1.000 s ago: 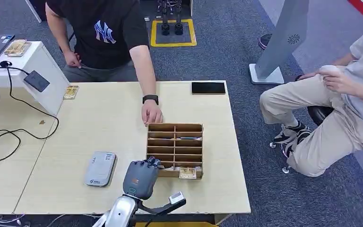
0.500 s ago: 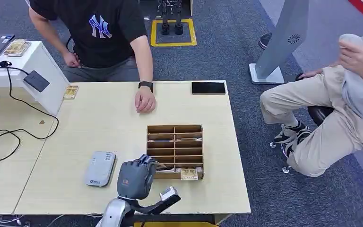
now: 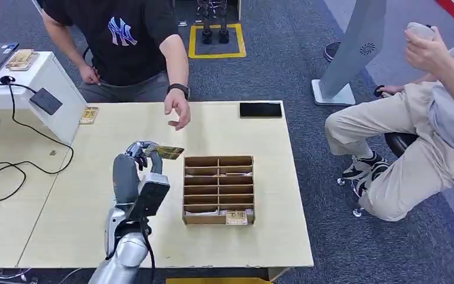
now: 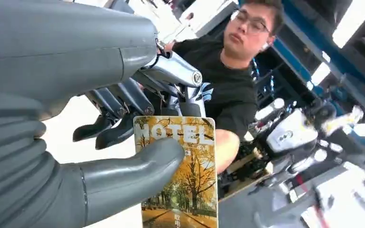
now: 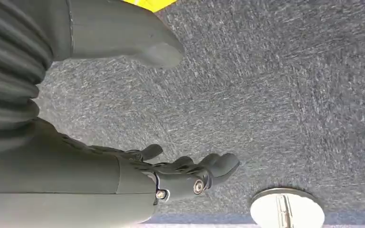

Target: Pass the card to the sensor for recognition and then transmit it.

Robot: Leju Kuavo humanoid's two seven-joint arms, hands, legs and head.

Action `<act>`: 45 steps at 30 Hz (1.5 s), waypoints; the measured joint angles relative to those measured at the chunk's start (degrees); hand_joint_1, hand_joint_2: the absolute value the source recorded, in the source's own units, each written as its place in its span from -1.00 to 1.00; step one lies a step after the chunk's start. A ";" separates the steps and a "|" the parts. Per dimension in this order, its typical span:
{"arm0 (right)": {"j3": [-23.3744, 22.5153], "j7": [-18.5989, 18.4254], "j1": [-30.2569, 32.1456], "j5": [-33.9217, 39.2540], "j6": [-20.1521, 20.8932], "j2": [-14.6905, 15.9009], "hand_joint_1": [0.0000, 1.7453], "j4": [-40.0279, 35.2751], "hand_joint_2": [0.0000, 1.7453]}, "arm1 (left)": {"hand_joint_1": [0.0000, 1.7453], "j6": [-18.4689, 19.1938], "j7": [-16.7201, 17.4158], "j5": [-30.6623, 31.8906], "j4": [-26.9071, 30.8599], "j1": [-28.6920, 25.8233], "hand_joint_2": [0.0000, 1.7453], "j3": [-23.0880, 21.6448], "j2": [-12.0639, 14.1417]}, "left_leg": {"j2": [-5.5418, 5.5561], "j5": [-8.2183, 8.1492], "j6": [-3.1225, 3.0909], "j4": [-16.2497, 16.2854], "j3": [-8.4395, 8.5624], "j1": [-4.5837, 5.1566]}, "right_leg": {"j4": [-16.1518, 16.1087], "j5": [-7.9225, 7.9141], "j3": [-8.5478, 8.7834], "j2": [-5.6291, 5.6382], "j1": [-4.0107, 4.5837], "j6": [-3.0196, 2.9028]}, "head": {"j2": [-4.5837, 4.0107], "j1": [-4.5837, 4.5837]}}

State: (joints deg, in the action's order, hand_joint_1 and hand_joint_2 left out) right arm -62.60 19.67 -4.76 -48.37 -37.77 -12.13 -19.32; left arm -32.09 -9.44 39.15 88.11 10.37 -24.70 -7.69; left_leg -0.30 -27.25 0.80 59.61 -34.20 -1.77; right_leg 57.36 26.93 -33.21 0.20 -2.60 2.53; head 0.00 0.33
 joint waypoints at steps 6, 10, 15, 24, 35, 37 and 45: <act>-3.16 2.45 -0.24 -3.96 -0.37 -0.83 -1.00 -3.27 1.00 | 1.00 1.69 -2.10 -14.67 -4.67 8.59 1.00 3.49 -0.57 | 0.00 0.01 0.01 0.03 0.02 0.00 | 0.00 -0.07 0.00 0.02 0.00 -0.02 | 0.00 0.00; -9.25 5.80 -1.12 -9.20 -0.39 -2.43 -1.00 -8.70 1.00 | 1.00 1.51 -2.03 -17.61 -8.07 13.34 1.00 4.79 -1.47 | 0.00 0.04 0.02 0.03 0.02 0.00 | 0.00 -0.07 -0.01 0.02 0.00 -0.01 | 0.00 0.00; -18.78 10.60 -3.09 -10.95 -0.39 -3.85 -1.00 -12.37 1.00 | 1.00 0.77 -1.44 -19.26 -10.45 17.81 1.00 5.36 -2.45 | 0.02 0.04 0.02 0.04 0.01 0.00 | 0.00 -0.07 -0.01 0.01 -0.01 -0.01 | 0.00 -0.02; -24.37 11.15 -3.63 -10.71 -0.39 -4.85 -1.00 -15.67 1.00 | 1.00 -1.44 -2.08 -21.20 -12.85 20.44 1.00 5.47 -3.17 | 0.02 0.03 0.02 0.03 0.00 0.00 | 0.00 -0.06 -0.02 0.01 0.00 0.00 | 0.00 0.00; -25.66 10.95 -3.66 -9.42 -0.39 -5.88 -1.00 -18.82 1.00 | 1.00 -2.14 -2.58 -23.04 -16.13 23.45 1.00 5.47 -3.39 | -0.01 0.03 0.02 0.04 0.01 0.00 | 0.00 -0.07 -0.03 0.03 0.00 -0.01 | 0.00 0.02; -25.68 10.95 -3.66 -9.42 -0.39 -5.95 -1.00 -18.86 1.00 | 1.00 -2.14 -2.58 -23.04 -16.46 23.56 1.00 5.47 -3.41 | -0.01 0.03 0.02 0.03 0.01 0.00 | 0.00 -0.07 -0.03 0.03 0.00 -0.01 | 0.00 0.02; -25.68 10.32 -3.65 -9.16 -0.39 -6.12 -1.00 -19.30 1.00 | -1.00 -1.74 -0.08 -22.74 -19.33 25.91 1.00 5.47 -3.39 | -0.01 0.04 0.02 0.03 0.00 0.00 | 0.00 -0.07 -0.04 0.03 0.00 -0.01 | 0.00 0.00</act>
State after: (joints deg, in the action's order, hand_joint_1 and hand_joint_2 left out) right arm -88.28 29.99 -8.42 -57.53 -38.16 -18.25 -38.62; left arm -33.83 -9.53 16.42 68.78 36.28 -19.23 -11.08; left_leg -0.31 -27.21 0.82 59.64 -34.20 -1.77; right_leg 57.36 26.86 -33.25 0.23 -2.61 2.52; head 0.00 0.33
